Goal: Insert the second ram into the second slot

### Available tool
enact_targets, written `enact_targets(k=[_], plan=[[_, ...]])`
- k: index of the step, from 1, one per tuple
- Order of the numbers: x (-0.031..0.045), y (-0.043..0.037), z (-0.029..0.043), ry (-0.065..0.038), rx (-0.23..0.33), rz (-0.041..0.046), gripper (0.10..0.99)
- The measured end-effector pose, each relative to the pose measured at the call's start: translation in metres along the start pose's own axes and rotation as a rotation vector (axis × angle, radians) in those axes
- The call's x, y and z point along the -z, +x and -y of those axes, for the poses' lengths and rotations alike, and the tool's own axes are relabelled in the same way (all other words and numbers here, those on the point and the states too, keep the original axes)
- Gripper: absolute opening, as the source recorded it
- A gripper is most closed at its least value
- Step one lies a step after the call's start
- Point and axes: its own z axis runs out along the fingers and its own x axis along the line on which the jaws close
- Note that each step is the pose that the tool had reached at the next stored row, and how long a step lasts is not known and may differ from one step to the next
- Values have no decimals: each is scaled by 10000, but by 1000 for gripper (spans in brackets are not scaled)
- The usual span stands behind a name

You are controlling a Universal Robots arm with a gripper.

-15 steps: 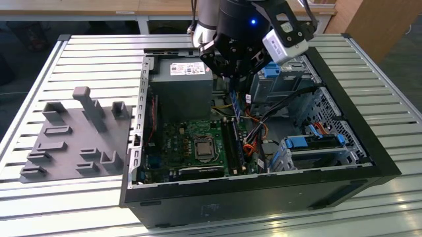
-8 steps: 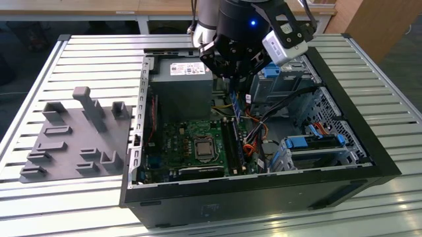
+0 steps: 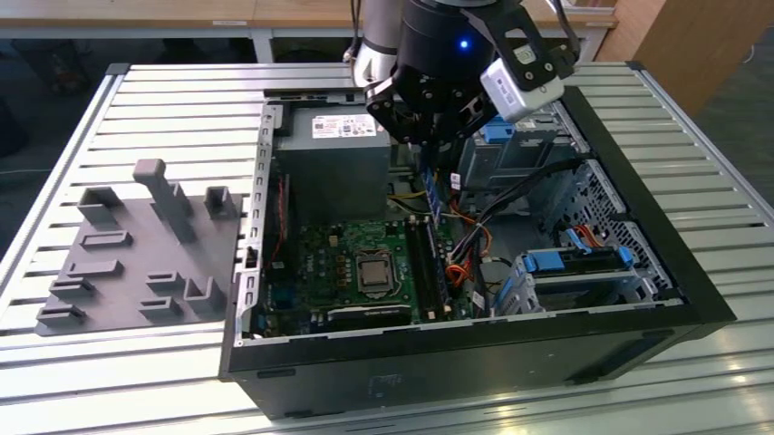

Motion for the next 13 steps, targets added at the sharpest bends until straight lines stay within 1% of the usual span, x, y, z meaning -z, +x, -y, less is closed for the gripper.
enact_targets(k=[6, 13], plan=[[-15, 0, 1, -1, 0, 0, 133], [-54, 0, 3, 0, 0, 0, 133]])
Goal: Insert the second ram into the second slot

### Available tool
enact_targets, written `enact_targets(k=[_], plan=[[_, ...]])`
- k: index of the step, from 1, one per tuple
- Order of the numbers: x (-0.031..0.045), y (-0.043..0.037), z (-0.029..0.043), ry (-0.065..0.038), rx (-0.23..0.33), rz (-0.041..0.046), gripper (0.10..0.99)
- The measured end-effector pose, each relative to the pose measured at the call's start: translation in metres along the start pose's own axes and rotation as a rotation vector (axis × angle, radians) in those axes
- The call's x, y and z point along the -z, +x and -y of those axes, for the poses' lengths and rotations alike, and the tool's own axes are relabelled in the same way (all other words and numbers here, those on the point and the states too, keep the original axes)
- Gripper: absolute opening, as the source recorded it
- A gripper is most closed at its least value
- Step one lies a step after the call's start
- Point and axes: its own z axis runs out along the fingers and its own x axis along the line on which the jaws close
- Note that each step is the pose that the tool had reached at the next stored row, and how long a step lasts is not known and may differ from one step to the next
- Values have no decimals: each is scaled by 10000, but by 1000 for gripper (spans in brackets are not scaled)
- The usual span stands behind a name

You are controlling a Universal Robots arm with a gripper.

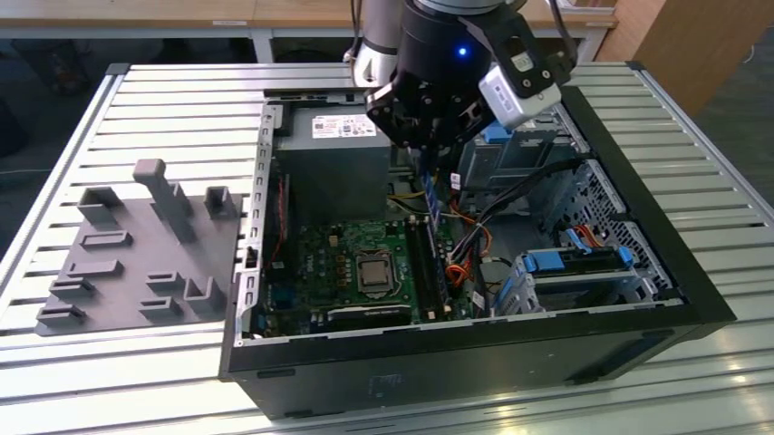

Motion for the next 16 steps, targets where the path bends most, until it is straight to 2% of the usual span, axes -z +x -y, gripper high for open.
enact_targets(k=[16], plan=[[-65, 1, 3, -1, 0, 0, 133]])
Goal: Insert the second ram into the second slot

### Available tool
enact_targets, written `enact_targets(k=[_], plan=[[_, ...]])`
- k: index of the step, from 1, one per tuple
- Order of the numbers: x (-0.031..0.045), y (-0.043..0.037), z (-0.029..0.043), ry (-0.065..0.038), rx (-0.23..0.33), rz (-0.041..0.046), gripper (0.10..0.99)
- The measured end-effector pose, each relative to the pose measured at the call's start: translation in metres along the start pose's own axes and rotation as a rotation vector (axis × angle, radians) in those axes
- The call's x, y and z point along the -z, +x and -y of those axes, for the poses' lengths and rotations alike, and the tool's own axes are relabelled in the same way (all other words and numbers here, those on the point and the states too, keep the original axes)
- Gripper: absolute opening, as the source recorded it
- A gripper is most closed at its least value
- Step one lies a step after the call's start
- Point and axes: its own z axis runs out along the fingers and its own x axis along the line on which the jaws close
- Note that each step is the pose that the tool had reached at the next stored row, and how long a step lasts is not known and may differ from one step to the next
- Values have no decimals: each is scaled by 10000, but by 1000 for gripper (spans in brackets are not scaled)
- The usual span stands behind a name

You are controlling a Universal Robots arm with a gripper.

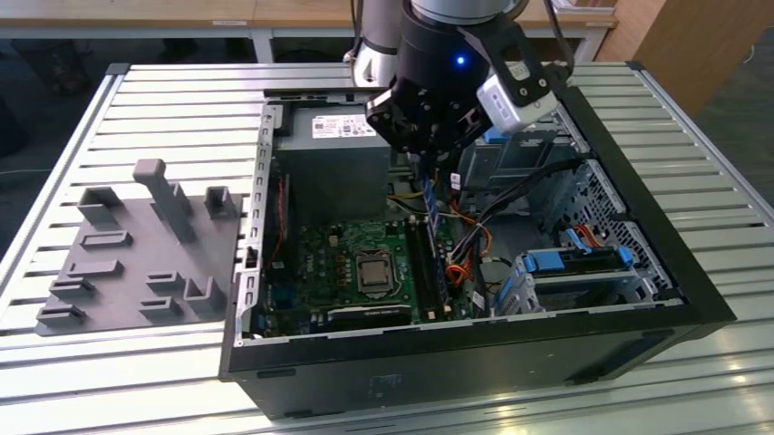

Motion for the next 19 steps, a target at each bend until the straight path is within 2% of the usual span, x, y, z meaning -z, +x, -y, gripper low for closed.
enact_targets(k=[19], plan=[[-74, 0, 6, 0, 0, 0, 133]])
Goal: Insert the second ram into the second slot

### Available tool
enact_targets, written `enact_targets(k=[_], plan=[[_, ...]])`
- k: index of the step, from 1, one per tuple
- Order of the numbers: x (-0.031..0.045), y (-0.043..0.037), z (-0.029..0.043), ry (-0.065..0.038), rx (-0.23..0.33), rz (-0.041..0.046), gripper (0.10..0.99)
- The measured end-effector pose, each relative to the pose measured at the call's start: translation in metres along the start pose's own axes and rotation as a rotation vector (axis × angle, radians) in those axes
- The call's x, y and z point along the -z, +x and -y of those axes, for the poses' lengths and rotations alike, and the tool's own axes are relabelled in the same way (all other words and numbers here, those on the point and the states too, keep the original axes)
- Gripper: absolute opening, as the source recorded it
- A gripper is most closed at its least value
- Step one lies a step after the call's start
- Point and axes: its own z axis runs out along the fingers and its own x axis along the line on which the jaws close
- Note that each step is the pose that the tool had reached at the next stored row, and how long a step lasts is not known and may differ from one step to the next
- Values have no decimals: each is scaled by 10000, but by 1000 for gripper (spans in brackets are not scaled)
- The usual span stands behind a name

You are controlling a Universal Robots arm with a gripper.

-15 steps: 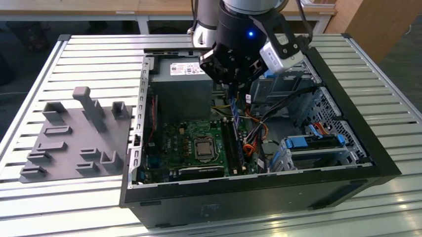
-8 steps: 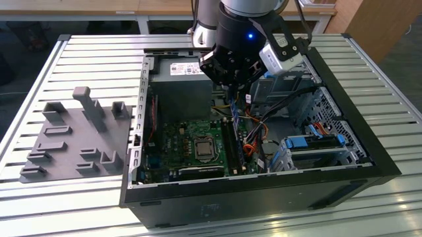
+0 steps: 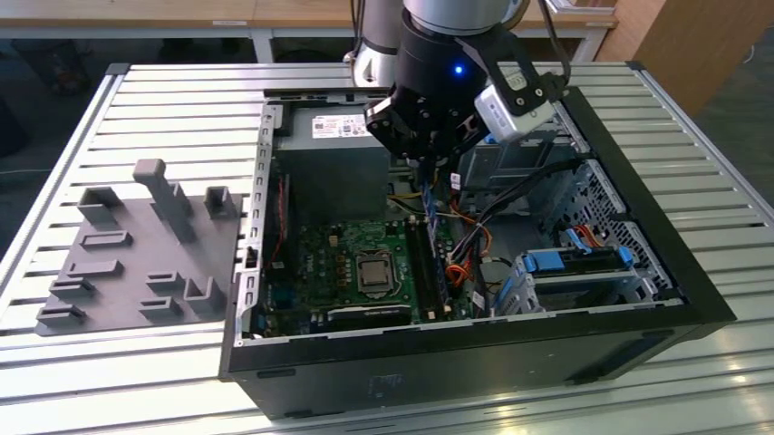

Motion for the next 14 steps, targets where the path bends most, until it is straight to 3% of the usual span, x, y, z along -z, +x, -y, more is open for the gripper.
enact_targets(k=[14], plan=[[-94, 1, 11, 7, -1, 0, 133]])
